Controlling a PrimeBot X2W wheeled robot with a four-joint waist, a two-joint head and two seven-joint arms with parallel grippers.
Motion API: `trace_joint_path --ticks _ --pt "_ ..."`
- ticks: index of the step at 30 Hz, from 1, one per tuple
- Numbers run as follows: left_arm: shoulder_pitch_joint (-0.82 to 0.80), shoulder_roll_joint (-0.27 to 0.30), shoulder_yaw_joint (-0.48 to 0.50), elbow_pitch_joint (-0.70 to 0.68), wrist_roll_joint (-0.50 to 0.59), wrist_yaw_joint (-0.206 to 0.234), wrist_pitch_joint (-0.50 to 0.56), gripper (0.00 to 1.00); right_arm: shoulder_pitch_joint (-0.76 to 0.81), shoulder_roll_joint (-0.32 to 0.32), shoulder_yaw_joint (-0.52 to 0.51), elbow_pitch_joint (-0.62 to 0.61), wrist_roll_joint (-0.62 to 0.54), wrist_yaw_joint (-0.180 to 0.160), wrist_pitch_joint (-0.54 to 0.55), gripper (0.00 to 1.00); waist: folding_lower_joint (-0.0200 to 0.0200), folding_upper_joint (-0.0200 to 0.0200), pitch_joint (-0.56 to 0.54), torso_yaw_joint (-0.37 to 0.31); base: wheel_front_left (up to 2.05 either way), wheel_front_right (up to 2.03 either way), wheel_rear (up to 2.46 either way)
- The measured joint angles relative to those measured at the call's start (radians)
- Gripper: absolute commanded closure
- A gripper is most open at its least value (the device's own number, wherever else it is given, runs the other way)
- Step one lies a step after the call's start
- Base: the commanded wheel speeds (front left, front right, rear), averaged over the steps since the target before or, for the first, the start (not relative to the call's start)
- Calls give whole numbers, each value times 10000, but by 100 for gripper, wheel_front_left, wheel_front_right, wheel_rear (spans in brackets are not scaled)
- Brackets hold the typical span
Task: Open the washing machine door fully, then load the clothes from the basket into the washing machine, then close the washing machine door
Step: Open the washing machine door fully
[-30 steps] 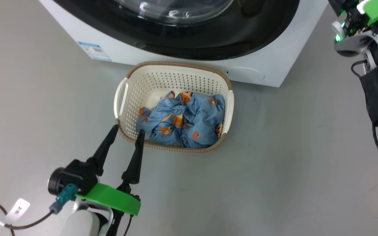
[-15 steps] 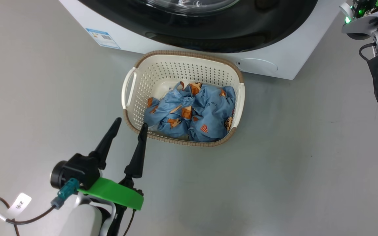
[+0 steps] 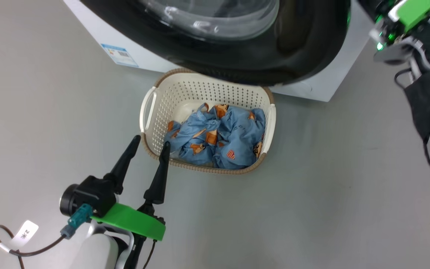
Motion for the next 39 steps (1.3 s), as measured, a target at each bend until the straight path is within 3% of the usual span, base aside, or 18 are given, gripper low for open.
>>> trace_joint_path --ticks 39 --pt "1129 261 435 -36 107 0 0 0 3599 999 1218 -2717 192 0 1450 100 0 0 -1516 -384 0 0 0"
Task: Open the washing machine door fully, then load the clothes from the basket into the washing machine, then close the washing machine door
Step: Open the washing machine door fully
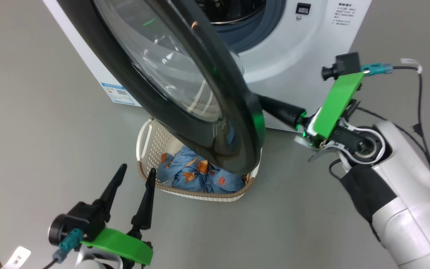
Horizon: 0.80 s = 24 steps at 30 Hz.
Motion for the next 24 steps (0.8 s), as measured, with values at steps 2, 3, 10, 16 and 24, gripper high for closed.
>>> trace_joint_path --ticks 2,3,10,16,24 --pt "58 2 8 -4 0 0 0 0 89 71 73 -130 0 0 77 100 0 -1 -58 33 0 0 0" --pt "118 2 10 -8 0 0 0 0 145 130 98 -203 0 0 111 100 0 0 -90 51 0 0 0" --pt "331 13 59 -42 2 0 0 0 612 355 439 -579 -2 0 311 100 0 0 -326 152 0 0 0" --pt "458 31 100 -48 2 0 0 0 927 612 788 -844 -6 0 556 100 0 0 -498 195 0 0 0" --pt "578 63 102 -50 6 0 0 0 1313 894 1133 -949 -2 0 642 100 0 0 -731 243 0 0 0"
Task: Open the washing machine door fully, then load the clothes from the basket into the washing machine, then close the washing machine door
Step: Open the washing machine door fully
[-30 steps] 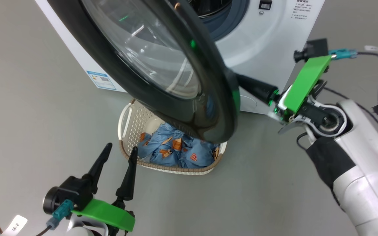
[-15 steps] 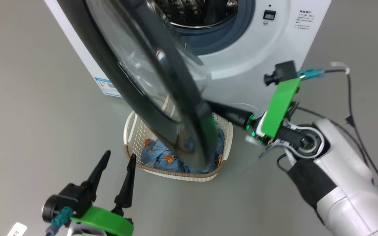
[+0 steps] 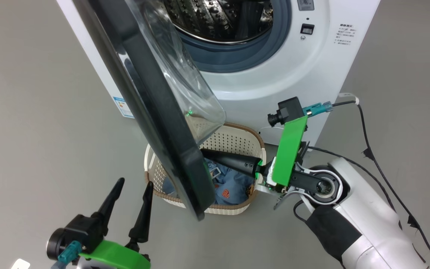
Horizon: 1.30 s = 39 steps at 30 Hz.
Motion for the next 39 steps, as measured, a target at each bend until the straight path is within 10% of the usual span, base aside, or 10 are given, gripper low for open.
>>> trace_joint_path --ticks 10,13,14,15,39 --pt "158 12 50 2 23 0 0 0 155 178 10 -17 56 0 -155 100 0 0 -215 -67 0 0 0" --pt "251 25 81 10 21 0 0 0 371 192 -140 -19 56 0 -420 57 0 0 -318 -147 0 0 0" --pt "251 29 107 10 21 0 0 0 453 182 -173 -19 29 0 -502 17 0 0 -343 -186 0 0 0" --pt "252 38 127 17 21 0 0 0 545 167 -211 -13 -21 0 -617 0 -1 0 -374 -226 0 0 0" --pt "827 270 759 -59 -8 0 0 0 2423 -1438 -366 65 -907 0 -3206 0 -1 0 -794 -1298 0 0 0"
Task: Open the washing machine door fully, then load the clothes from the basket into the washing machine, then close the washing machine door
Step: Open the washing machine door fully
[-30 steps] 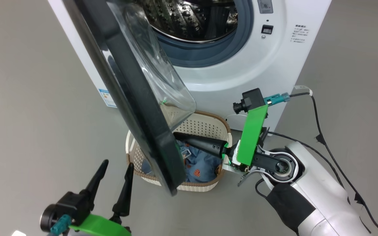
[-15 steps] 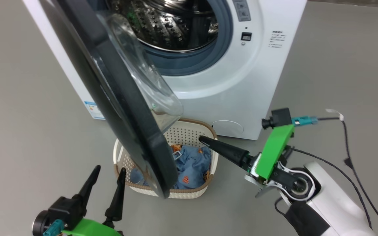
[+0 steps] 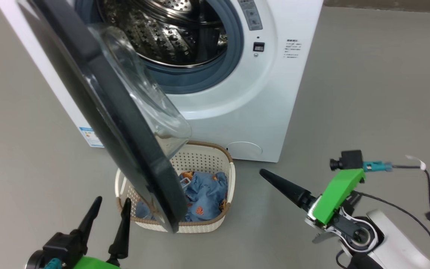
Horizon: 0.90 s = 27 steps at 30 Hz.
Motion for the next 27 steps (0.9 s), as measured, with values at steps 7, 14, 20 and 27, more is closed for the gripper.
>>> trace_joint_path --ticks 7,14,20,27 --pt "306 -13 221 -46 2 0 0 0 432 -510 313 109 -566 0 -938 0 0 0 -143 -235 0 0 0" --pt "448 -44 433 -81 6 0 0 0 732 -1127 1070 109 -1523 0 -2437 0 0 0 -278 -443 0 0 0" --pt "501 -98 481 -92 17 0 0 0 792 -1522 1873 464 -2566 2 -3889 0 1 0 -318 -530 0 0 0" --pt "599 -115 483 -88 17 0 0 0 792 -1626 2437 1354 -3285 2 -5664 0 0 0 -386 -552 0 0 0"
